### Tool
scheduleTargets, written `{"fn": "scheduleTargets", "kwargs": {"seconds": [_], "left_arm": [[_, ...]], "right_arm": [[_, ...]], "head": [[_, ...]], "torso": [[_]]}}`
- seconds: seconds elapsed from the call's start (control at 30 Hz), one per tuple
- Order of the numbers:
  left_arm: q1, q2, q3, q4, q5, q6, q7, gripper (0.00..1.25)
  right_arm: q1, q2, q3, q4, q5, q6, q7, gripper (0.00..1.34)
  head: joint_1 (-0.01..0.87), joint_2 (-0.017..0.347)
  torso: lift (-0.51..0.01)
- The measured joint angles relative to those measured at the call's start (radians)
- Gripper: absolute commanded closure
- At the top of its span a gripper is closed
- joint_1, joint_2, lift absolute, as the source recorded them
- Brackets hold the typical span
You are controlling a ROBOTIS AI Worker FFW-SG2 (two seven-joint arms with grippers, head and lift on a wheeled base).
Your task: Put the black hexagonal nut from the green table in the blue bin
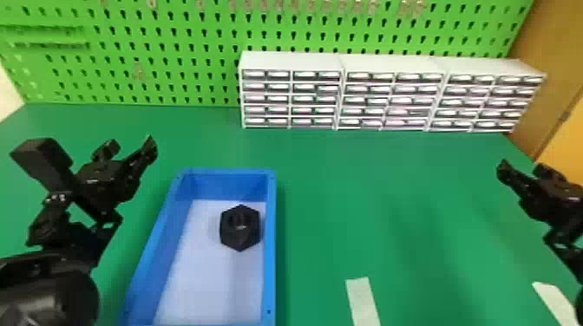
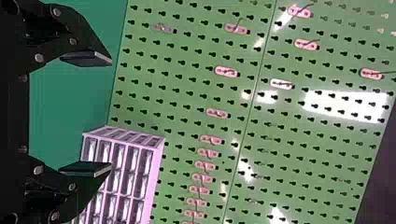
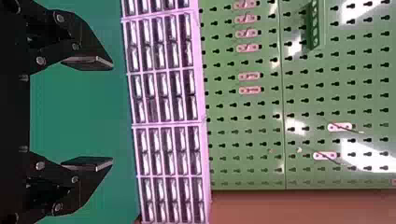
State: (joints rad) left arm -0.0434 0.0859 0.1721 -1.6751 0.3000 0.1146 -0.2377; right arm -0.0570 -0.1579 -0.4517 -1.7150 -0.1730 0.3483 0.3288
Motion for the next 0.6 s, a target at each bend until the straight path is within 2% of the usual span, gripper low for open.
{"fn": "scheduleTargets", "kwargs": {"seconds": [0.2, 0.6], "left_arm": [[0.002, -0.001, -0.008, 0.0, -0.001, 0.0, 0.0, 0.46], [0.0, -0.002, -0.012, 0.0, -0.001, 0.0, 0.0, 0.46]], "right_arm": [[-0.011, -0.011, 0.004, 0.0, -0.002, 0.015, 0.013, 0.53], [-0.014, -0.011, 0.0, 0.0, 0.003, 0.017, 0.016, 0.53]], "head": [[0.691, 0.009], [0.691, 0.009]], "torso": [[-0.097], [-0.097]]}}
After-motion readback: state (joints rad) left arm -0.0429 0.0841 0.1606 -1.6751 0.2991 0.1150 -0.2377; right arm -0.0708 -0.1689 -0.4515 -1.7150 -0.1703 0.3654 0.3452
